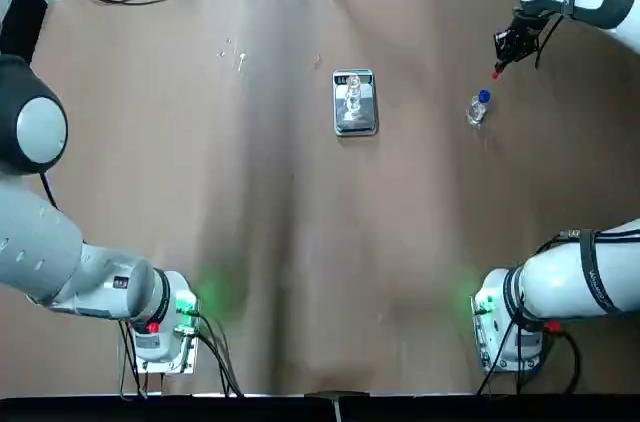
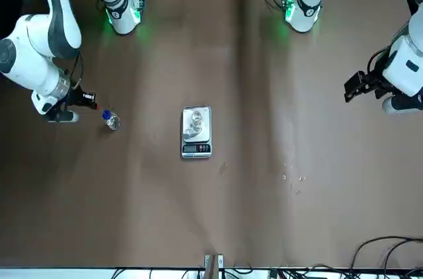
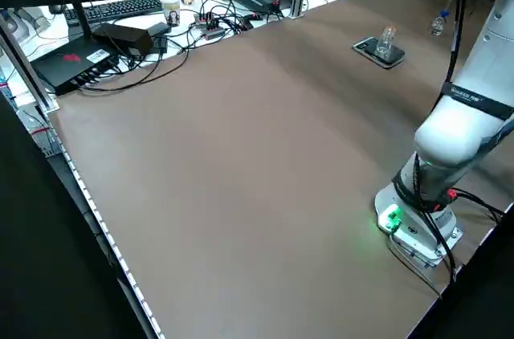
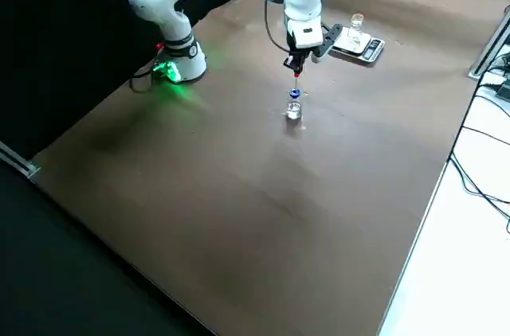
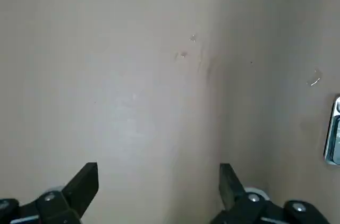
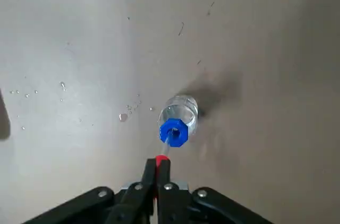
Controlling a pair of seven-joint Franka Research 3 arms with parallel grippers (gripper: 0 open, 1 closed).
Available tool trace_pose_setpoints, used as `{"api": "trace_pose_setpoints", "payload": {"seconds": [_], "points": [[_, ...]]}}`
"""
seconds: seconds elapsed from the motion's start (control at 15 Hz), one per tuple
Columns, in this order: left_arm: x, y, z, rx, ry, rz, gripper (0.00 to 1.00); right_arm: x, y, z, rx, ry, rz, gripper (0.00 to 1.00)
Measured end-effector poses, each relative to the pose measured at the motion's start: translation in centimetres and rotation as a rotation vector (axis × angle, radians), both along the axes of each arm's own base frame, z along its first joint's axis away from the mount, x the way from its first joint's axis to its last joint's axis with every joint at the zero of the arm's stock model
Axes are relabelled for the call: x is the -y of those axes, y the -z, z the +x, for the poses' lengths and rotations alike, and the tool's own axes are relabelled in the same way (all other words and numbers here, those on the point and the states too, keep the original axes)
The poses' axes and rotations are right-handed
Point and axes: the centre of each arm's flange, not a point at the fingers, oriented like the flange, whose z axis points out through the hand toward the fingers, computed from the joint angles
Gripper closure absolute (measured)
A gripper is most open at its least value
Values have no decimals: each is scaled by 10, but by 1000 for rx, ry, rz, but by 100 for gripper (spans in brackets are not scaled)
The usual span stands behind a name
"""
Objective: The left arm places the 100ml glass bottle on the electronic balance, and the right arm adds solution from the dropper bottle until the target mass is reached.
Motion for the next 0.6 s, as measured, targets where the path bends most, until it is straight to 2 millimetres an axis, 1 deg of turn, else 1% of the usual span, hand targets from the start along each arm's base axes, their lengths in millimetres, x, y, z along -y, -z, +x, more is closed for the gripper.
{"api": "trace_pose_setpoints", "payload": {"seconds": [0.6], "points": [[0, 0, 0, 0, 0, 0, 0, 5, 0, 0, 2, -8, 1, 96]]}}
